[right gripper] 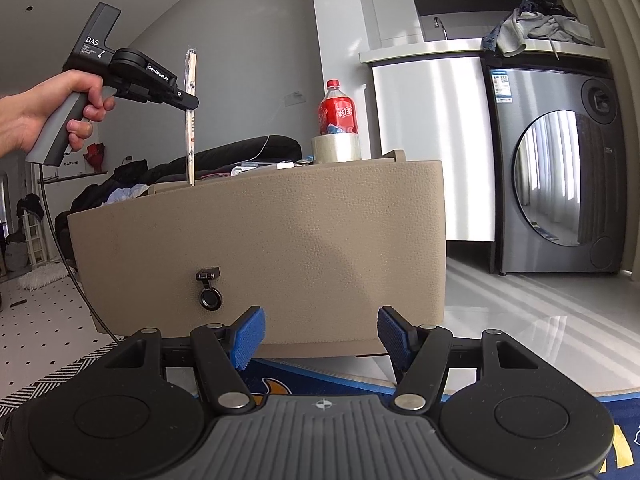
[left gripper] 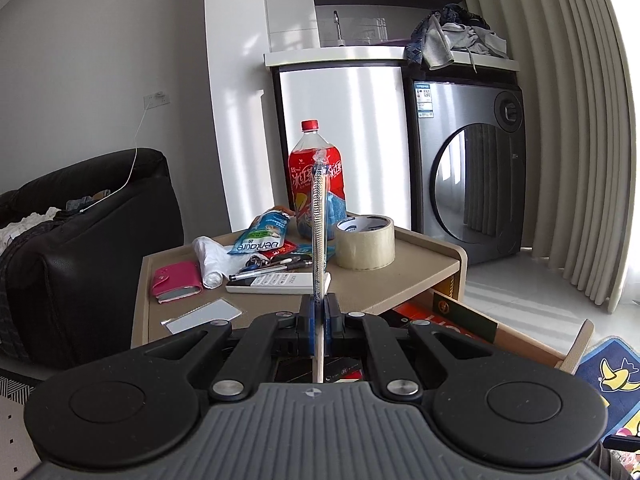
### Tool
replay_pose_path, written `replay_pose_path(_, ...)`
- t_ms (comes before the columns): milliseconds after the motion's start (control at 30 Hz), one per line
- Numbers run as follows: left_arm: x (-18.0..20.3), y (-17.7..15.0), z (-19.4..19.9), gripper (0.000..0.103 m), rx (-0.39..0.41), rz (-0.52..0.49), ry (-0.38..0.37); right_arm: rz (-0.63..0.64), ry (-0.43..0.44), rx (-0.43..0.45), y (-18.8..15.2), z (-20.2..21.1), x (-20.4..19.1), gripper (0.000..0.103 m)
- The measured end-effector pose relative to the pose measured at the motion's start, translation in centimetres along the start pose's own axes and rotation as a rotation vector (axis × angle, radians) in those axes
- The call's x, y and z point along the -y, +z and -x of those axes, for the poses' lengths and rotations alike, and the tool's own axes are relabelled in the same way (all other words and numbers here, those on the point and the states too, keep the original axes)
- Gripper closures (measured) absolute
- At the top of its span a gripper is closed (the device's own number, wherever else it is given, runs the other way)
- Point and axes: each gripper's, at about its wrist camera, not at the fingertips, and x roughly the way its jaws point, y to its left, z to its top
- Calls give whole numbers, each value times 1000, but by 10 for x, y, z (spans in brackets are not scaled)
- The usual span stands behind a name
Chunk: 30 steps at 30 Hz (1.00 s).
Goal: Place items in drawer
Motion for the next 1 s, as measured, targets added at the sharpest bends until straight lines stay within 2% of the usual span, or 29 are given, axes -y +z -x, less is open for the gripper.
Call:
replay_pose_path(333, 1, -32, 12, 98, 38, 129, -5, 17, 13, -8, 0, -2, -9, 37)
replay_pose_path(667, -3, -39, 0, 98, 34, 170, -25, 44, 22, -18, -2, -2, -20, 37)
replay_pose_path(1000, 9, -35, -14, 98, 16, 142, -47, 54, 26, -33, -5, -5, -28, 37)
